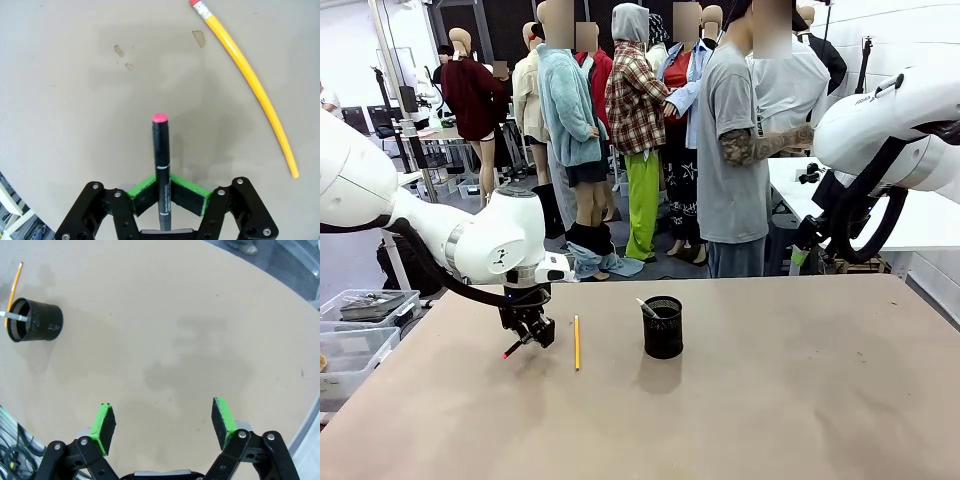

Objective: Place the pens into the pen holder.
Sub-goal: Pick up a writing instrument from the table and place it into the Pen holder.

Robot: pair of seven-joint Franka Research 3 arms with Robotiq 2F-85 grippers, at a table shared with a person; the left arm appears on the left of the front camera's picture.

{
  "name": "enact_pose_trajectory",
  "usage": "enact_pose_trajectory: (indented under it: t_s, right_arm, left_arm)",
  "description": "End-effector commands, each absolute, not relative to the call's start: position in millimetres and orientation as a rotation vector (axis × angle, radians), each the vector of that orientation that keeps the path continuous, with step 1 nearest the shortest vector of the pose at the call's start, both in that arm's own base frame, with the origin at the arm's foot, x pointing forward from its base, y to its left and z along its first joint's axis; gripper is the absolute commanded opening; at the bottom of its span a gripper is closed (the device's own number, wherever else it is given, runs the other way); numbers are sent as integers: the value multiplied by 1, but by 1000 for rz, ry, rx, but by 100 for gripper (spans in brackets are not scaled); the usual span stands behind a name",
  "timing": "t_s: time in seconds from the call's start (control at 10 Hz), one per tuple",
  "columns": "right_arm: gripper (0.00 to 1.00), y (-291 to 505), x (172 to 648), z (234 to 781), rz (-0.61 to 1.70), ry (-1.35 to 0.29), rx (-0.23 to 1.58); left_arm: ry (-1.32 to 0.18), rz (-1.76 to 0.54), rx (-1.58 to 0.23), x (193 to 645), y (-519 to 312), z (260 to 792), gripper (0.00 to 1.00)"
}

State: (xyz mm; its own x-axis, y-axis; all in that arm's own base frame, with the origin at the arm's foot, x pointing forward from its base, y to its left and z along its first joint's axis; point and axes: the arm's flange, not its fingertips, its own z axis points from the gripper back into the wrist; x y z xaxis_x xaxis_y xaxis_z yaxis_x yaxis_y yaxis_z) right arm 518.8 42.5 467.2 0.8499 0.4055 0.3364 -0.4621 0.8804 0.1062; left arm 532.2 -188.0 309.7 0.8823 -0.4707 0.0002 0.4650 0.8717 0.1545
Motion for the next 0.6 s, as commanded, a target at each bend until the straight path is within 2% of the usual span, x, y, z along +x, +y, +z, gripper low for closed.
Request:
enact_pose_trajectory:
  t_s: [0.0,0.1,0.5]
  right_arm:
    - [96,41,520,467,472,-322,182]
    - [96,41,520,467,472,-322,182]
    - [96,41,520,467,472,-322,182]
  left_arm:
    - [-25,-473,208,522,-187,310,35]
    - [-34,-472,205,520,-187,311,40]
    - [13,-460,148,521,-182,305,40]
